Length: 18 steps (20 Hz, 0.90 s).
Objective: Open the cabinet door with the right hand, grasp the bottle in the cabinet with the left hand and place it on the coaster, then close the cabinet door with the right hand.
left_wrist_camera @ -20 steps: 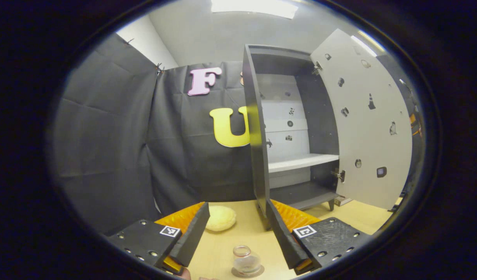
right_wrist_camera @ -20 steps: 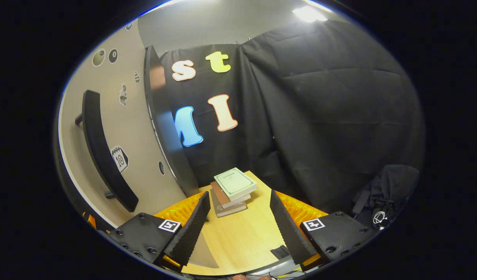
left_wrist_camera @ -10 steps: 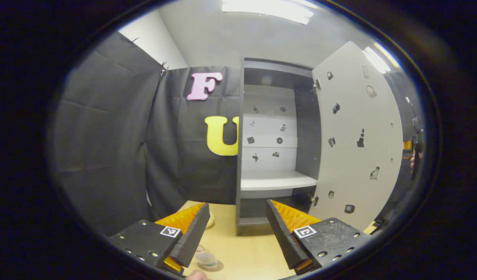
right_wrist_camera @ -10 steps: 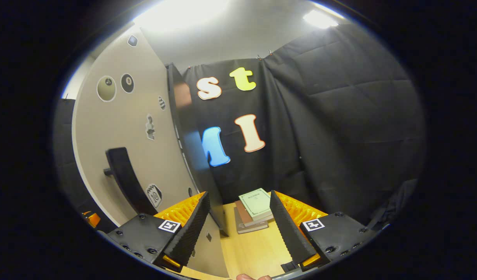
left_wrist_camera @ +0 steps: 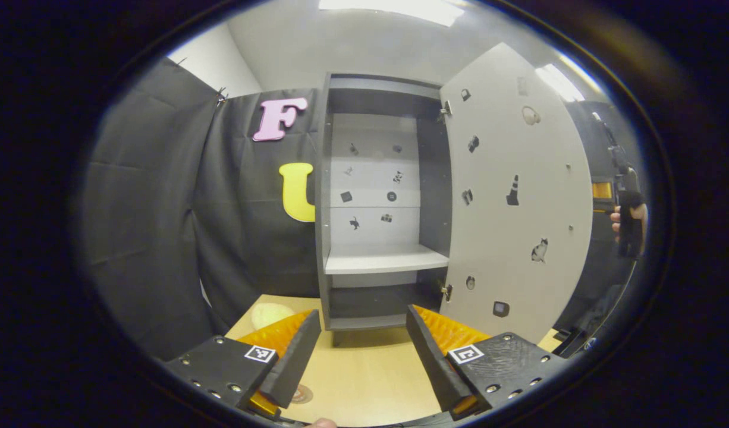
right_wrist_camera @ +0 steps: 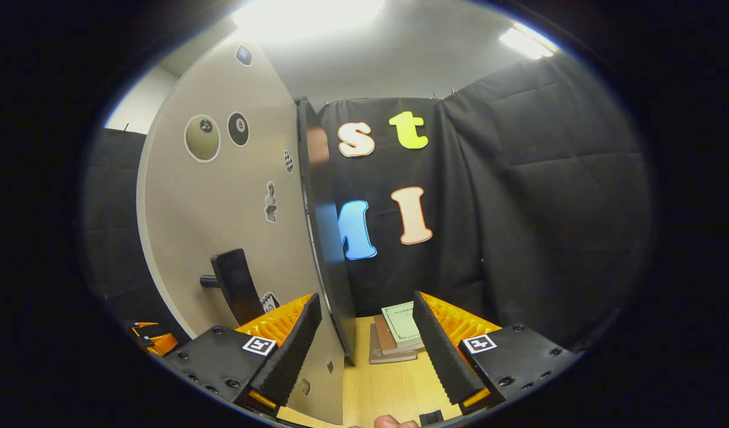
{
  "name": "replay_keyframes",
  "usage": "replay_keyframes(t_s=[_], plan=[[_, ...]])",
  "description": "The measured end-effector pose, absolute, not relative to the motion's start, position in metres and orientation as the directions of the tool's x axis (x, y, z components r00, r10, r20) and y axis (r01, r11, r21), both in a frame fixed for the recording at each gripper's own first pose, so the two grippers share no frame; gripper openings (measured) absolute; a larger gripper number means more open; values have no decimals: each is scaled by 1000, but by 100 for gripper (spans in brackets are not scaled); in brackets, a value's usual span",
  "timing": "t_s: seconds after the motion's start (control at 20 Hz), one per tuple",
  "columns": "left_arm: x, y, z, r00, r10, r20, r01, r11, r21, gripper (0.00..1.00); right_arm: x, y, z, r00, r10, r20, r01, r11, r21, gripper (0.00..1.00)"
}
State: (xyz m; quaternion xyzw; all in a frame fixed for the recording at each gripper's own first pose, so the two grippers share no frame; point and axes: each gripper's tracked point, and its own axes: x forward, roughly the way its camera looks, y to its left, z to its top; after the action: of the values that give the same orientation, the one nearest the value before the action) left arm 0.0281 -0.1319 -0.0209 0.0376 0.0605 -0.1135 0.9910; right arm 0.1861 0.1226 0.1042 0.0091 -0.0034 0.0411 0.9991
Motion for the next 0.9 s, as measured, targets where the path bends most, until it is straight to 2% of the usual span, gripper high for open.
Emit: replay_keyframes(t_s=[0.25, 0.3, 0.35, 0.45, 0.5, 0.55, 0.6, 0.65, 0.7, 0.75, 0.8, 0.9], plan=[[23, -114, -21, 967, -220, -129, 228, 972, 52, 87, 174, 130, 111, 1000, 18, 21, -16, 997, -77, 98], [24, -108, -21, 968, -214, -130, 222, 973, 56, 90, 173, 135, 111, 1000, 17, 19, -16, 997, -74, 98], [25, -101, -23, 970, -205, -134, 213, 975, 56, 87, 173, 140, 109, 1000, 24, 14, -23, 998, -66, 92], [25, -92, -25, 971, -196, -136, 203, 978, 38, 87, 169, 151, 108, 999, 35, 4, -35, 998, -45, 92], [24, -88, -24, 972, -194, -134, 200, 979, 33, 87, 168, 159, 107, 999, 45, 2, -45, 998, -37, 98], [23, -83, -23, 973, -189, -131, 195, 980, 34, 90, 169, 165, 106, 998, 56, -2, -56, 998, -28, 98], [23, -76, -23, 975, -182, -131, 189, 981, 42, 87, 169, 174, 105, 997, 71, -7, -71, 997, -23, 92], [22, -71, -24, 976, -174, -130, 182, 982, 54, 90, 169, 182, 103, 996, 86, -12, -86, 996, -23, 92], [21, -65, -23, 977, -168, -128, 178, 982, 66, 87, 169, 191, 104, 995, 99, -13, -100, 995, -29, 92], [19, -61, -24, 978, -165, -127, 175, 982, 75, 90, 170, 199, 104, 994, 112, -12, -112, 993, -37, 98], [19, -56, -25, 979, -161, -125, 172, 982, 79, 90, 170, 208, 104, 992, 123, -14, -124, 991, -43, 98], [18, -47, -27, 980, -154, -124, 164, 984, 75, 87, 171, 225, 101, 989, 145, -18, -145, 988, -47, 98]])
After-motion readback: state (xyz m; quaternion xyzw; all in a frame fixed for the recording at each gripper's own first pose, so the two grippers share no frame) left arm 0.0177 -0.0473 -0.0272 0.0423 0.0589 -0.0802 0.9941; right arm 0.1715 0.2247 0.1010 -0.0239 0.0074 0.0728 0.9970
